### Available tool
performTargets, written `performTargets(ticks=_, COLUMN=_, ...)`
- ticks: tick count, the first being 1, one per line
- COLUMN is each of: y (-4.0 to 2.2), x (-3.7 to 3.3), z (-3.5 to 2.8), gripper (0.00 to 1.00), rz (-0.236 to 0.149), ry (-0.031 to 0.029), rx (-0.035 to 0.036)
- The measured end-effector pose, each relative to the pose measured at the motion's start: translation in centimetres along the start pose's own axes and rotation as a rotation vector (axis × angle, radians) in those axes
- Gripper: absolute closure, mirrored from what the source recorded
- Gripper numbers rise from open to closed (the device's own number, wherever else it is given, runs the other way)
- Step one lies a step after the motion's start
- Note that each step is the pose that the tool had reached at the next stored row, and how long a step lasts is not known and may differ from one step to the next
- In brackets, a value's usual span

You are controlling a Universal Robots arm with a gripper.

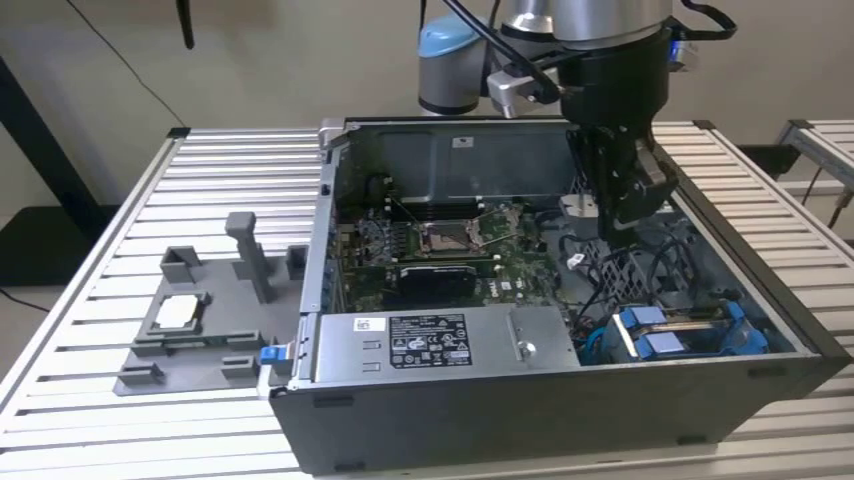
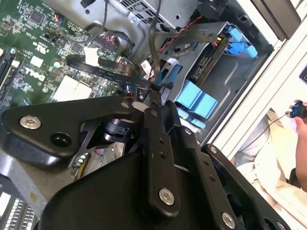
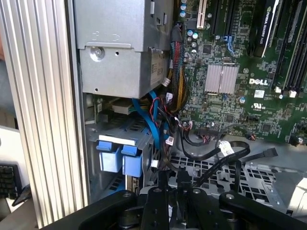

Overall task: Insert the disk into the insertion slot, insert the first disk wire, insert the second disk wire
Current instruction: 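Insert the second disk wire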

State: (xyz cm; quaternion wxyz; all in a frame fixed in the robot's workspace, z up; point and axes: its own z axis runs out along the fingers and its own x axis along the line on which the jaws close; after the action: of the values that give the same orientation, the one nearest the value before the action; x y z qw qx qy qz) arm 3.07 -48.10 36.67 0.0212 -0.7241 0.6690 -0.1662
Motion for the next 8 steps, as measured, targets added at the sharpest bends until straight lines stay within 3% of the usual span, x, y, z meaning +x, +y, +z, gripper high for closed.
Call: performTargets(ticks=8, y=-0.36, x=0.03, z=0.03, gripper=0.77, rz=-0.001, ry=-0.0004, rx=-0.003)
